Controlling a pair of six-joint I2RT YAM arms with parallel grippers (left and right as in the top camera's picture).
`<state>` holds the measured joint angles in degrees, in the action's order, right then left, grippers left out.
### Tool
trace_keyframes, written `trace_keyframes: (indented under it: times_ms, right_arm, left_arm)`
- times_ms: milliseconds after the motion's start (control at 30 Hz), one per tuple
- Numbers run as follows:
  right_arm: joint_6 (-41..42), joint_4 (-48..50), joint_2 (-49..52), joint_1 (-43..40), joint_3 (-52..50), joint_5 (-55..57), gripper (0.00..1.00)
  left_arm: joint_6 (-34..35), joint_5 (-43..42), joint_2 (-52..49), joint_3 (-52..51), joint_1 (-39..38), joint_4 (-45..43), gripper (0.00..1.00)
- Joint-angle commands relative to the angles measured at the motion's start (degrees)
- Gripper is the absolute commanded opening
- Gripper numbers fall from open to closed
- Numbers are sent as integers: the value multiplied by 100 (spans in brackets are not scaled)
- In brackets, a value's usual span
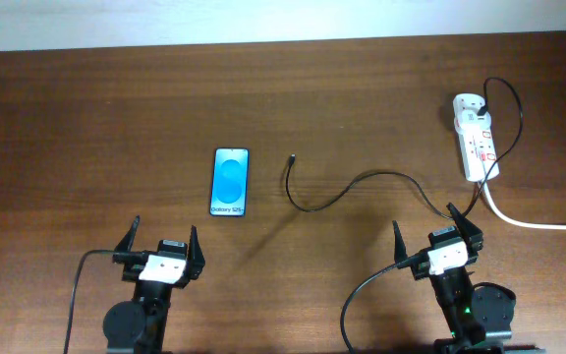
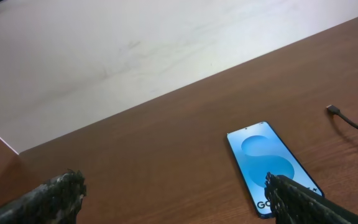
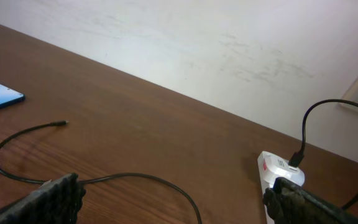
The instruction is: Plug charger to phone and switch on socket
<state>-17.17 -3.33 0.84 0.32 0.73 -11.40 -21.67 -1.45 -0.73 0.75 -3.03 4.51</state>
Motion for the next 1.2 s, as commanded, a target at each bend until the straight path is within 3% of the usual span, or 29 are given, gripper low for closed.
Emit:
trace_keyframes:
  times_ms: [0, 167, 367, 633, 900, 1167]
  right_arm:
    - [-17, -28, -59, 48, -42, 70, 98]
    - [-17, -28, -59, 48, -42, 72, 98]
    - [-17, -28, -59, 48, -42, 72, 98]
    - [-17, -28, -59, 48, -42, 72, 98]
    - [-17, -28, -59, 48, -42, 70, 98]
    - [-17, -28, -59, 48, -42, 72, 98]
  left_arm:
    - [37, 28, 28, -22, 4, 22, 99]
    - [37, 0, 28, -22, 4, -63, 99]
    - [46, -1145, 28, -22, 4, -485, 100]
    - [719, -1126, -422, 295, 9, -1110, 99]
    - [726, -1528, -2247, 1631, 9, -955, 99]
    - [726, -1685, -4599, 3928, 2, 763, 99]
